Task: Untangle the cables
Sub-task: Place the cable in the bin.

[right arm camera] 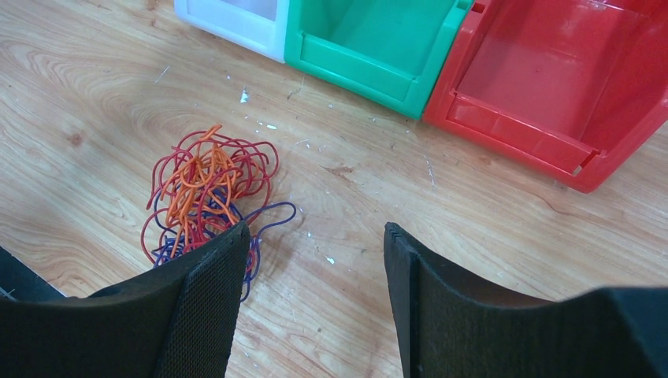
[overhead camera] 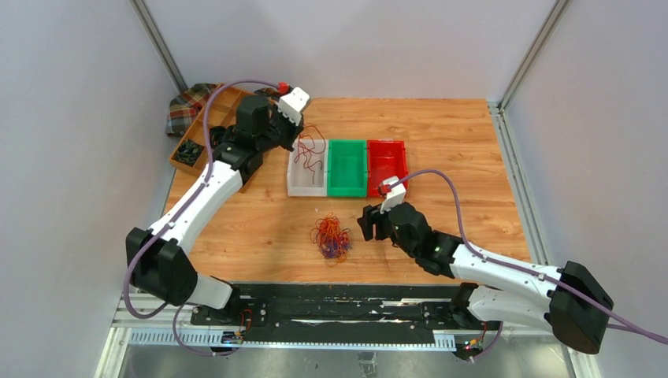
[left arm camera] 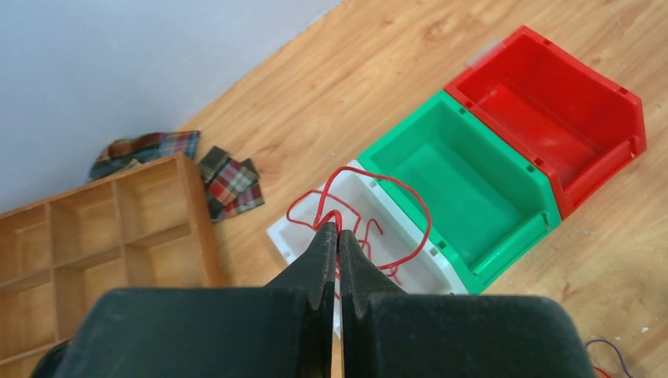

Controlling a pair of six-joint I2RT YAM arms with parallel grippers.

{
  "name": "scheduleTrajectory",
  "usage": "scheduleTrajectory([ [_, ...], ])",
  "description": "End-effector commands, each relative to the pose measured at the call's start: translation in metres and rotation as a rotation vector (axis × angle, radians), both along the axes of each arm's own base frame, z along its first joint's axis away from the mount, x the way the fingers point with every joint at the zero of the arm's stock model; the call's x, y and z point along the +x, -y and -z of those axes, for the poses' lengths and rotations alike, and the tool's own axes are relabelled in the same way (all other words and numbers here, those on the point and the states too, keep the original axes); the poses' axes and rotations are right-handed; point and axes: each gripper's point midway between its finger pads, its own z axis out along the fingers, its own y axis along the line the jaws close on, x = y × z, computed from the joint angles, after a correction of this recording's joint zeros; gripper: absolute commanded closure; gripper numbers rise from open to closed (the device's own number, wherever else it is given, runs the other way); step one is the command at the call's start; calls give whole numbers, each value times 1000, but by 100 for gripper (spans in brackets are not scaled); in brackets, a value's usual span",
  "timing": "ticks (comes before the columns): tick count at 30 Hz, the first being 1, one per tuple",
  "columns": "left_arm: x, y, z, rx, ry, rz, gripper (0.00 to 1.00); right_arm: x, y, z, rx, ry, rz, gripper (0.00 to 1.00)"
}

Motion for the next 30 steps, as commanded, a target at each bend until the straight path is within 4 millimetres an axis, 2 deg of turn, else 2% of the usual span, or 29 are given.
scheduleTrajectory([
  [1, 6, 12, 8, 23, -21, 19, 100, 8, 9, -11, 21, 19, 50, 37],
  [4, 17, 9, 20, 67, -41, -19, 100, 9, 14, -10, 20, 19, 61, 37],
  [7, 30, -7, 40, 178, -63, -114, 99, 10, 17, -8, 19, 14, 69, 37],
  [10, 34, -15, 61, 243, -76, -134, 100, 11, 19, -5, 18, 5, 73, 37],
  [16, 28, 0, 97, 224, -112, -87, 100, 13, 21, 3, 4, -17, 82, 37],
  [22, 32, 14, 130, 213, -165, -69, 100, 15, 24, 3, 2, -24, 93, 37],
  [30, 49, 3, 179, 368, -143, -82, 100, 17, 28, -1, -6, -26, 101, 37],
])
